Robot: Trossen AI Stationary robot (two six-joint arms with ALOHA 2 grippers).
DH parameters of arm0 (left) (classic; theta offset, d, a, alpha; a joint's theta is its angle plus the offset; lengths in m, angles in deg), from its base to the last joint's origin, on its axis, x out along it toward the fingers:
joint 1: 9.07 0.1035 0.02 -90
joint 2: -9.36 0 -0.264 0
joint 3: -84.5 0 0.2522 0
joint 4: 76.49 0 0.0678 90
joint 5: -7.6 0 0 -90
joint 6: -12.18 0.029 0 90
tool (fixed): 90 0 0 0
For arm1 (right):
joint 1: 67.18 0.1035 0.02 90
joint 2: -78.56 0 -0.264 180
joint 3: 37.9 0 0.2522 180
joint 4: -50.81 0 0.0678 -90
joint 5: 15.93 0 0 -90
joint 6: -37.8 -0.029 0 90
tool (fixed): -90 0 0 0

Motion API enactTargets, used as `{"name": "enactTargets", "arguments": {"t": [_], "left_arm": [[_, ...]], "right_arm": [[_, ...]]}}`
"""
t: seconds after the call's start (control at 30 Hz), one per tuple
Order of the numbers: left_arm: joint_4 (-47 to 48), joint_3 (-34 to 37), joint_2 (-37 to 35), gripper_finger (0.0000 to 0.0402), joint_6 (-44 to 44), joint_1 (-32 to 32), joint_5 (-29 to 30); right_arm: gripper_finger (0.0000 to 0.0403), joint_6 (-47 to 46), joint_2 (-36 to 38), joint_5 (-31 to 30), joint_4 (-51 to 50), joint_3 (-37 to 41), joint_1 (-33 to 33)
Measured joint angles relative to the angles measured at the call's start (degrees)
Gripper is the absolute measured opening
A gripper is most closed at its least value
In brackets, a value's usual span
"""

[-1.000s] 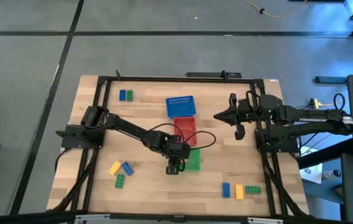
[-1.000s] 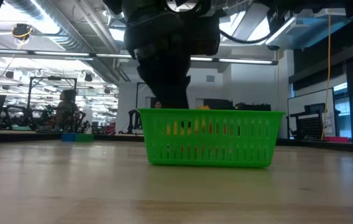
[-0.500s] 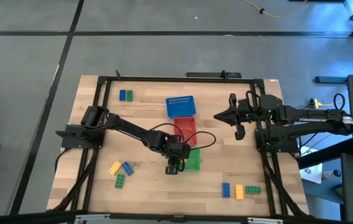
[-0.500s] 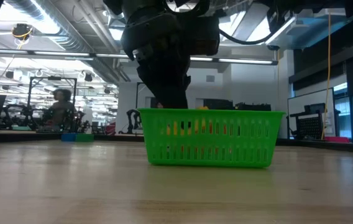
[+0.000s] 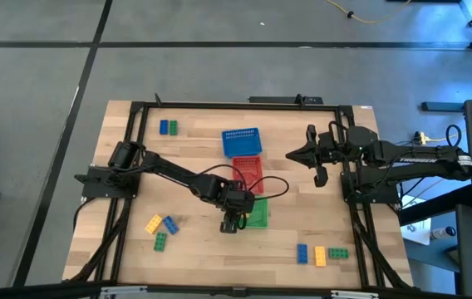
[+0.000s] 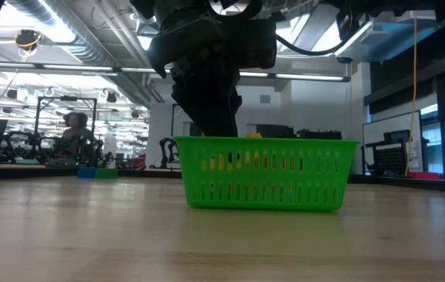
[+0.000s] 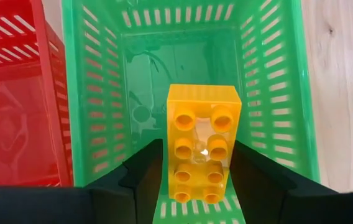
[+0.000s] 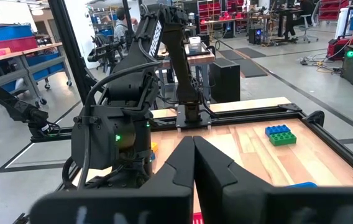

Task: Sort & place blocks by color
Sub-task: Put the top yellow game piece into the green basket, then put the right yellow game piece into the green basket

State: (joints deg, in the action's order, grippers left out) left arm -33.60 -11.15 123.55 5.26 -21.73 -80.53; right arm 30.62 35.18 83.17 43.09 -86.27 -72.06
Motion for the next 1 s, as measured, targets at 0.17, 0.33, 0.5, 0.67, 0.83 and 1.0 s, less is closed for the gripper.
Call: {"name": "enactTargets", "arguments": {"t": [0.17,0.33,0.5,0.67,0.83,1.0], "left_arm": [[0.0,0.0,0.0,0.0184,0.0,0.1,-0.5],[0.0,0.0,0.0,0.0188,-0.1,0.6,-3.1],[0.0,0.0,0.0,0.0188,-0.1,1.5,-3.1],[0.3,-0.1,-0.9,0.0188,2.1,2.0,-3.1],[8.7,-7.0,-2.9,0.0188,6.0,3.1,-5.3],[15.4,-13.6,-7.9,0.0185,9.0,5.3,-5.7]], "right_arm": [[0.0005,0.0,0.0,0.0,0.0,0.0,0.0],[0.0005,0.0,0.0,0.0,0.0,0.0,0.0],[0.0005,0.0,0.0,0.0,0.0,0.0,0.0],[0.0005,0.0,0.0,0.0,0.0,0.0,0.0],[0.0005,0.0,0.0,0.0,-0.1,0.0,0.0],[0.0005,0.1,0.0,0.0,0.1,0.0,0.0]]}}
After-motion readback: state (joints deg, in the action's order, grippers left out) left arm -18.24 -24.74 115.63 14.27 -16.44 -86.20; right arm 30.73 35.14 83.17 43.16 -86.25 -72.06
